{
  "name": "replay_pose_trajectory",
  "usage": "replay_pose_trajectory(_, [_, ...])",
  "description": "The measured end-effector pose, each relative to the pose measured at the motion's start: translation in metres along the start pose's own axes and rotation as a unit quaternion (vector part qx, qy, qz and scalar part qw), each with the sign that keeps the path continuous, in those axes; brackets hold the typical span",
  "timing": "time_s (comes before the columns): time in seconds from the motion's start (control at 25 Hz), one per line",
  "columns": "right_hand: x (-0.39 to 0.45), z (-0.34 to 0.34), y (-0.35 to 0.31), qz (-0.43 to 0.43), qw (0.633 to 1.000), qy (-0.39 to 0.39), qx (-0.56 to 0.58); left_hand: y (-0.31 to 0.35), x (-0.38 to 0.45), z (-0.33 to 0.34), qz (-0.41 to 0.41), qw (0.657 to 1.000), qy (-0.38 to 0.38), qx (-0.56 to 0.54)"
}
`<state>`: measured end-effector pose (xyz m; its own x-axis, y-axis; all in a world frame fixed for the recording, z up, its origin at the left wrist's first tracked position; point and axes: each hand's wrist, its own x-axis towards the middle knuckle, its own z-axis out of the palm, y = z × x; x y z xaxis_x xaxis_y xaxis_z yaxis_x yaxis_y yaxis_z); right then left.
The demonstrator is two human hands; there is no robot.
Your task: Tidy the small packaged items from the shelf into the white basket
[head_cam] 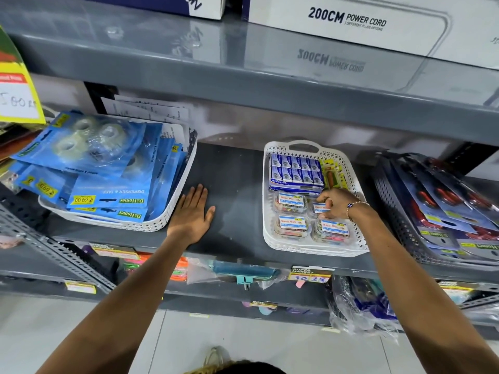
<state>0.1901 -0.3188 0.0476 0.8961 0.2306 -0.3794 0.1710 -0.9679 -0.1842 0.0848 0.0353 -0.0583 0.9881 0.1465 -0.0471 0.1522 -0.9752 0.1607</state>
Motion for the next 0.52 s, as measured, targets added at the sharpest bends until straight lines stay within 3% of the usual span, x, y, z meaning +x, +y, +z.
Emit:
replay_pose_trajectory(0.4, [-0.005, 0.002, 0.003, 0.025, 0.999, 0.001, 0.041, -0.001, 0.000, -0.008, 0.016, 0.999, -0.038, -0.027])
replay_pose_trajectory(0.52, [-0.021, 0.002, -0.011, 0.023, 0.994, 0.095, 0.044, 0.003, -0.007, -0.018, 0.053, 0.997, -0.038, -0.042])
